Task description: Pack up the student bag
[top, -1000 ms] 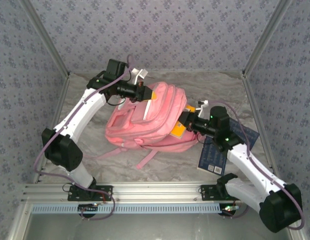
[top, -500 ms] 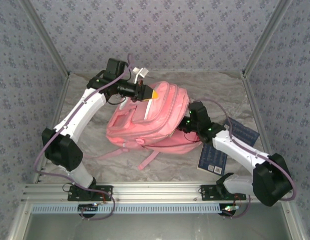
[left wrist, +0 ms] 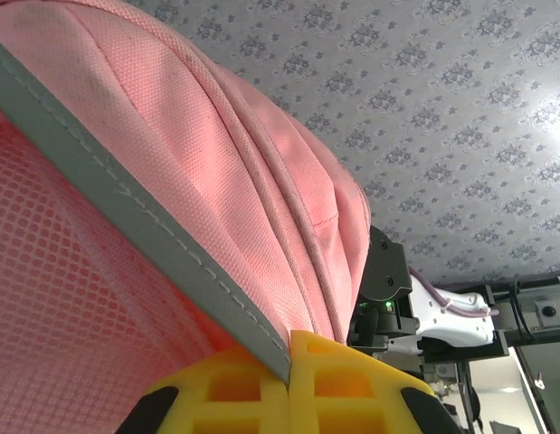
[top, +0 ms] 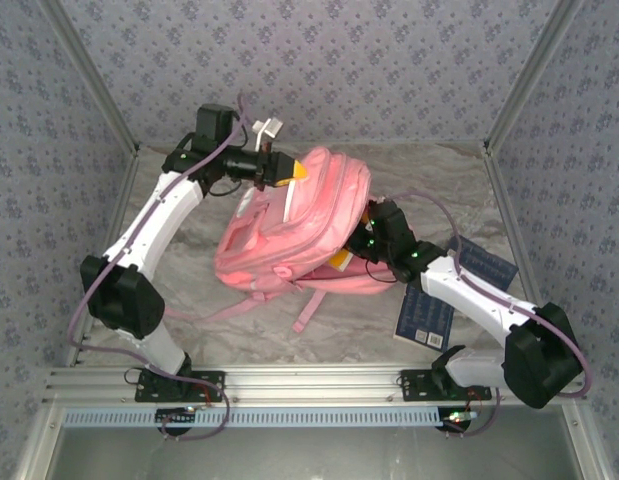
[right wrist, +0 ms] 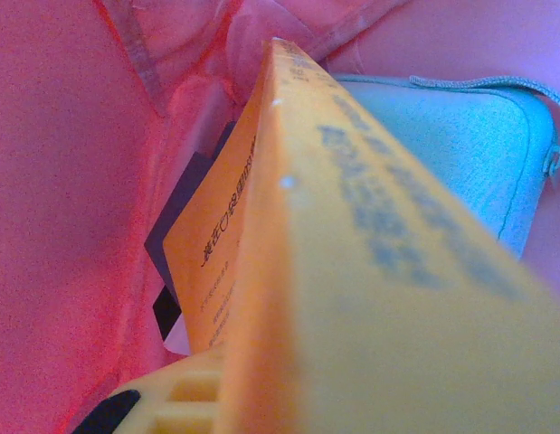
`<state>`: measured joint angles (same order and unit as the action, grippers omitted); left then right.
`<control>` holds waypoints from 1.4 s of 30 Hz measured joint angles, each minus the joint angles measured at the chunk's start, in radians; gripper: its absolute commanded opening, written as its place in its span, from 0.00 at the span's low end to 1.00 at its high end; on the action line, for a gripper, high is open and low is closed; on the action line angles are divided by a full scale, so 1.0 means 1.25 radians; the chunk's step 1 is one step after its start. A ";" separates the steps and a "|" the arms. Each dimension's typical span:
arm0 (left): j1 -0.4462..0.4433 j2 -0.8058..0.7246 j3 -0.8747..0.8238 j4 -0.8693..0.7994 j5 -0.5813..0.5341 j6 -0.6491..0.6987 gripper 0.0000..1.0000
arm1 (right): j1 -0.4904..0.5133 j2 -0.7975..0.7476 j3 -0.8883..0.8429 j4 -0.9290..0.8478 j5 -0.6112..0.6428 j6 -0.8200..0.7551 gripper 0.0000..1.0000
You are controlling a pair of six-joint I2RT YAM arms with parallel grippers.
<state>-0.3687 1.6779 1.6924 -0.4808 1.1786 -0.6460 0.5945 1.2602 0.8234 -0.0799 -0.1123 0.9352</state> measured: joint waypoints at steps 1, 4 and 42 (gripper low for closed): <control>-0.001 0.006 0.002 0.005 0.005 -0.001 0.00 | 0.000 0.000 -0.001 0.005 -0.008 -0.004 0.00; -0.009 0.026 0.009 0.003 0.015 0.013 0.00 | -0.005 0.002 -0.006 0.029 -0.044 -0.004 0.00; 0.017 0.038 0.034 -0.085 0.025 0.157 0.00 | 0.049 0.022 -0.035 0.194 0.019 -0.002 0.83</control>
<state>-0.3477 1.7260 1.7355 -0.5869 1.2095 -0.4496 0.6556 1.2873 0.7795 0.1623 -0.0891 0.9325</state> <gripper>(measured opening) 0.040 0.827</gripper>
